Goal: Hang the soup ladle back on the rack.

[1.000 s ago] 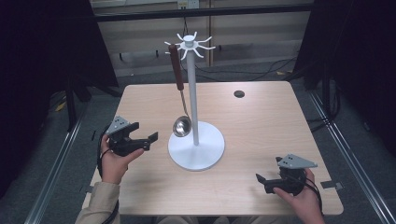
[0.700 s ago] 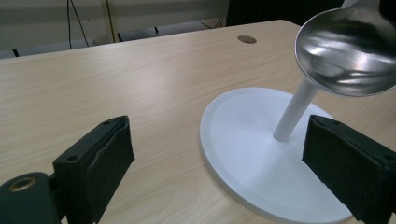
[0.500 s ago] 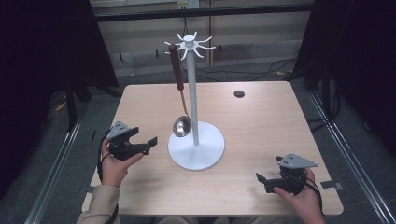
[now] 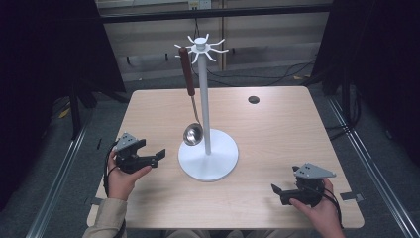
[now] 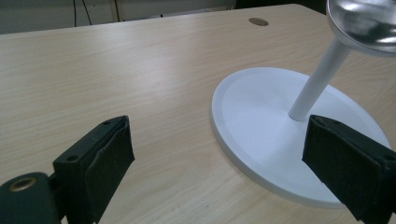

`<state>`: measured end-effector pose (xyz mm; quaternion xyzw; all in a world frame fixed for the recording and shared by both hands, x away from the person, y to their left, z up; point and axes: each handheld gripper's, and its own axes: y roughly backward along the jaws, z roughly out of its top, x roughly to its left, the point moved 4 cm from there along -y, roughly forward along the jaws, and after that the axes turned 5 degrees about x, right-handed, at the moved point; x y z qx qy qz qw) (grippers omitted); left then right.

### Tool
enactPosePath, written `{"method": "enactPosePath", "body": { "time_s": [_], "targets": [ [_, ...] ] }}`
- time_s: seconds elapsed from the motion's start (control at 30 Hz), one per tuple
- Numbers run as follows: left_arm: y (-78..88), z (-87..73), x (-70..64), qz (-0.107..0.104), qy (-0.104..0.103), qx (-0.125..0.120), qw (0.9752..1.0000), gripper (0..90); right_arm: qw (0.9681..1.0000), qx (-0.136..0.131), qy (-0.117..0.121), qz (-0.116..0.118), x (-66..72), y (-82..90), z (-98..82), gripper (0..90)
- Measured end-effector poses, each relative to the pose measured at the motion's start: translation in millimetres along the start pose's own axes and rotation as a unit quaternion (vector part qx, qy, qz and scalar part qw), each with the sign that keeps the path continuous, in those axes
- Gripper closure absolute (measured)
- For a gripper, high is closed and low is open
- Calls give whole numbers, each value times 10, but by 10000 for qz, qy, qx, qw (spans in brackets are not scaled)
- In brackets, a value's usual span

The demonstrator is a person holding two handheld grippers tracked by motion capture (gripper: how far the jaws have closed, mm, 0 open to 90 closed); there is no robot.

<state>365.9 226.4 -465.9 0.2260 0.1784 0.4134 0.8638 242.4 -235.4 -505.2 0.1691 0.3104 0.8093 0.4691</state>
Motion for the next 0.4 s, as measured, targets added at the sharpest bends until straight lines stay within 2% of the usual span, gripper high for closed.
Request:
{"method": "enactPosePath", "body": {
  "time_s": [0.4],
  "targets": [
    [-57,-101,-42,2,-88,191,9998,84,10000,13,16,3,12,-10,2,37]
  ]
}}
